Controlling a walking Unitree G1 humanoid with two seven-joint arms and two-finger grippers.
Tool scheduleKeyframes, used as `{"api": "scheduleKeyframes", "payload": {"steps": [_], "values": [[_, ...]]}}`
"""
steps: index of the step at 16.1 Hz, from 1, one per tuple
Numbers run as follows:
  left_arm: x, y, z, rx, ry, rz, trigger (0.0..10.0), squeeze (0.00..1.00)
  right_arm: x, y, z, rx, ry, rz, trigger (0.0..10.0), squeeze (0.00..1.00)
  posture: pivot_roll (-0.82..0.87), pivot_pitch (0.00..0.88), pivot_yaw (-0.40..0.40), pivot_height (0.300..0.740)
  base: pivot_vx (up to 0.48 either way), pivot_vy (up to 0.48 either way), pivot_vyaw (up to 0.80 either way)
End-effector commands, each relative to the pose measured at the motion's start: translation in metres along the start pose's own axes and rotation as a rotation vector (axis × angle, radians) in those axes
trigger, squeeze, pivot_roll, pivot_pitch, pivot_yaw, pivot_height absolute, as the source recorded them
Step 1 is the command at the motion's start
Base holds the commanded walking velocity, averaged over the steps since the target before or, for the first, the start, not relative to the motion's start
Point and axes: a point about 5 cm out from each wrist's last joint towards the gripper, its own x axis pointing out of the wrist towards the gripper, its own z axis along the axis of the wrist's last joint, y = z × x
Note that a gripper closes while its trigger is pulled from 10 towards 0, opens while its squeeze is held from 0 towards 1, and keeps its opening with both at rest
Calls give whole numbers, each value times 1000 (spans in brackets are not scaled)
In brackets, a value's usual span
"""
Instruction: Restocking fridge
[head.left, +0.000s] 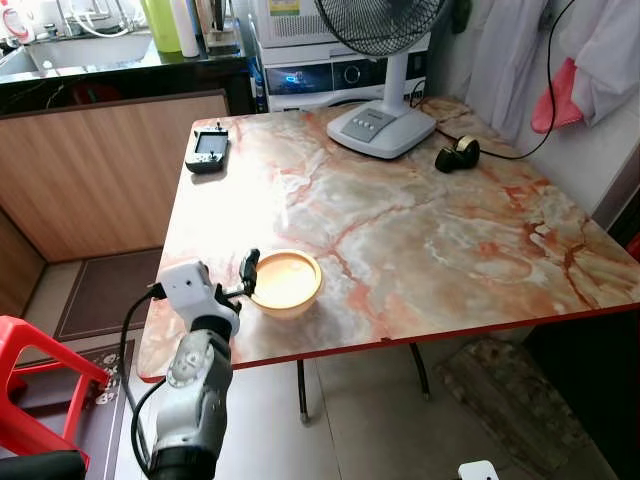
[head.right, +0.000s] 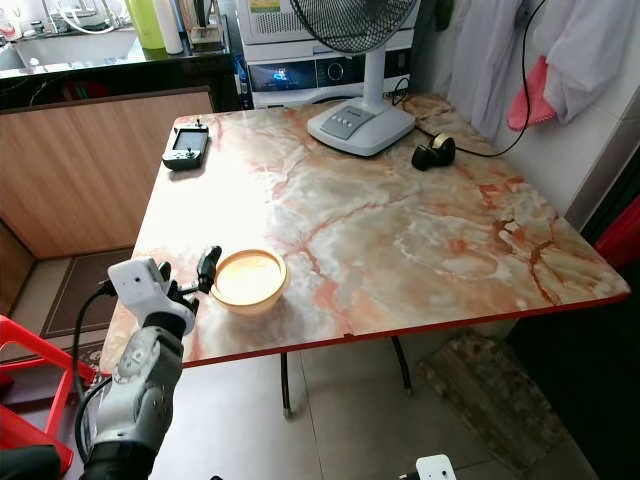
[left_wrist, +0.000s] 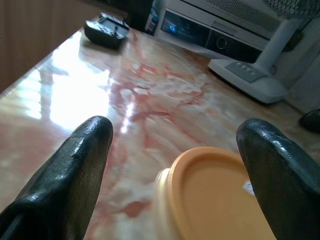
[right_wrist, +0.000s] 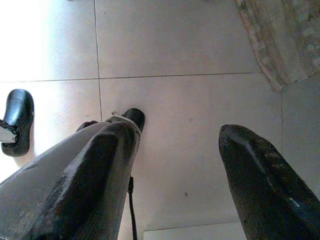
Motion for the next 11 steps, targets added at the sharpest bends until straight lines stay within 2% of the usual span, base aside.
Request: {"api": "scheduleKeyframes", "payload": {"steps": [1, 4, 6, 7, 11], "values": [[4, 2, -2, -51, 27, -9, 10000, 1000, 0, -1, -1, -2, 3, -2, 10000, 0, 85, 16, 16, 740, 0, 0, 0], [7, 7, -5, -147, 49, -1, 10000, 1000, 0, -2, -2, -7, 4, -3, 10000, 0, 82, 14, 11, 740, 0, 0, 0], [7, 14, -10, -180, 66, 29, 10000, 1000, 0, -2, -2, -13, 6, -1, 10000, 0, 76, 2, 10, 740, 0, 0, 0], [6, 21, -14, -206, 83, 55, 10000, 0, -1, -2, -2, -14, 6, -1, 10000, 0, 76, 0, 10, 740, 0, 0, 0], [11, 18, -23, -255, 128, 21, 10000, 0, -1, -2, -2, -23, 5, -2, 10000, 0, 74, 0, 6, 740, 0, 0, 0]]}}
